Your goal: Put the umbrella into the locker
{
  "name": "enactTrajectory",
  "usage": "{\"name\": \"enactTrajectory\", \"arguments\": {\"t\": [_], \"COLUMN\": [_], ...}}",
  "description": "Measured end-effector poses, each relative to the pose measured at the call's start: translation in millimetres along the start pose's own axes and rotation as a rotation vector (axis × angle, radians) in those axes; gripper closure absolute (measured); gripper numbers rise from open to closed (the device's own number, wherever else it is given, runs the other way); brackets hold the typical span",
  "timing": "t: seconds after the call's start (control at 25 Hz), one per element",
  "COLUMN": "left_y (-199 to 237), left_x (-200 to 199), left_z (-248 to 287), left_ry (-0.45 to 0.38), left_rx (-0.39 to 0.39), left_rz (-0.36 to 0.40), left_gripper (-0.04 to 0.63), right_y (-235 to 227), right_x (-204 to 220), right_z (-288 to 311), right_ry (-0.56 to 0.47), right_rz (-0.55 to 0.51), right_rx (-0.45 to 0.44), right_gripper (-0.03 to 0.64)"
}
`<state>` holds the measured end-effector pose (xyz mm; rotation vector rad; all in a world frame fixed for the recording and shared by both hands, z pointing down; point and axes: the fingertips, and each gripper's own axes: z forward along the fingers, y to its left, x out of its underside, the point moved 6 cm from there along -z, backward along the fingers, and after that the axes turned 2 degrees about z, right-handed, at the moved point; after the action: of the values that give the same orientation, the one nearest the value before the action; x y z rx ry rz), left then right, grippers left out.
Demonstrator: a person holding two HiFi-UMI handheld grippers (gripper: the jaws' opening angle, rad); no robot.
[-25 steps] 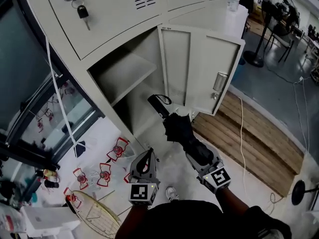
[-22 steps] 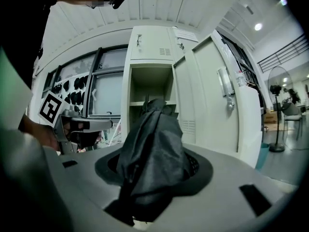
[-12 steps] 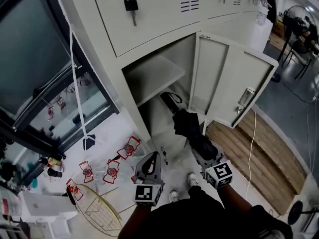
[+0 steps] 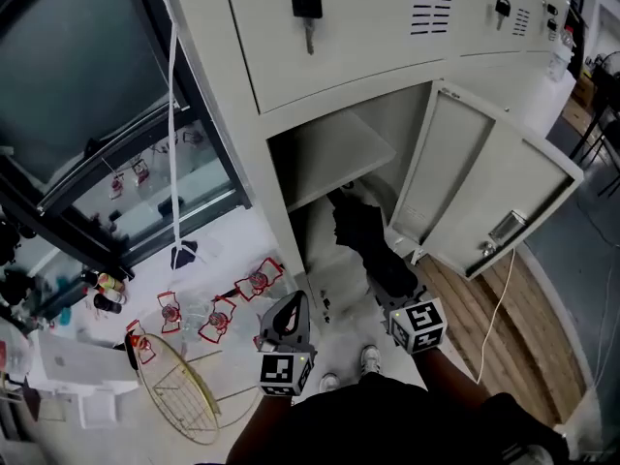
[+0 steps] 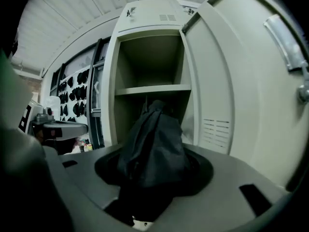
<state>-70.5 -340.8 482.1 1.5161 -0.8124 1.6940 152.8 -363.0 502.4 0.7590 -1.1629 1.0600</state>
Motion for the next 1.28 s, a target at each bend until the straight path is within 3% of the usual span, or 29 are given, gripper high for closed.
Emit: {"name": "enactTrajectory", "arguments": {"t": [0.68, 1.28], "left_y": [8.9, 11.3], "left_x": [-1.4, -1.9], "left_z": [5.4, 1.5], "left_ry": [0.007, 0.003], "left_rx": [-0.155, -0.186], "left_rz": [0.001, -0.004], "left_gripper": [0.598, 0.598], "right_y": [-6.9, -3.0], "right_x": [-31.6, -31.9], "right_z": [115.3, 188.3], "right_ry": [0.022, 0.162], "right_rz": [-0.098, -0.199], "right_rx": [-0.092, -0.094], "right_gripper": [0.402, 0.402]}}
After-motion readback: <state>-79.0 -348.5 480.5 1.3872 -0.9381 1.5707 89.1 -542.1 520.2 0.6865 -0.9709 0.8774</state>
